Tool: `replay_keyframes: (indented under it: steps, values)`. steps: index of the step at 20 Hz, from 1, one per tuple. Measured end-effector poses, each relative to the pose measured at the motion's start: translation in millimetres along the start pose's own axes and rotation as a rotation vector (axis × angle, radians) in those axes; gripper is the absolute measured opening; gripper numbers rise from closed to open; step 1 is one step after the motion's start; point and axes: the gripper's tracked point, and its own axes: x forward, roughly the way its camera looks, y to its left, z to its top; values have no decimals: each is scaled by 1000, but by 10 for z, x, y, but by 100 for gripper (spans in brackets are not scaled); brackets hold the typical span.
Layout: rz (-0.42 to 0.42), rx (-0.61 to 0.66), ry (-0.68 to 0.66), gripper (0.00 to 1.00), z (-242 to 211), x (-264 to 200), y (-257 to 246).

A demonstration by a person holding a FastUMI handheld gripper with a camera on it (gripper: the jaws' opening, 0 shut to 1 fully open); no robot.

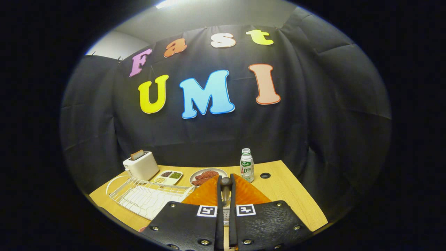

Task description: Take the plate from the dish rack, then take the spoon from the basket and place it into the plate.

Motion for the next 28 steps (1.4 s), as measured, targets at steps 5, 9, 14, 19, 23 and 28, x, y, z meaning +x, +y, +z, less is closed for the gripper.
replay_keyframes:
  steps: [5,9,14,19,23,28]
  values:
    - [27,13,-1,6,76,-195,153]
    - [44,16,-2,6,124,-354,269]
    - [58,20,15,6,75,-538,395]
    - [70,29,45,6,-72,-730,514]
    - [81,38,71,6,-215,-823,607]
    - [121,45,112,6,-425,-971,802]
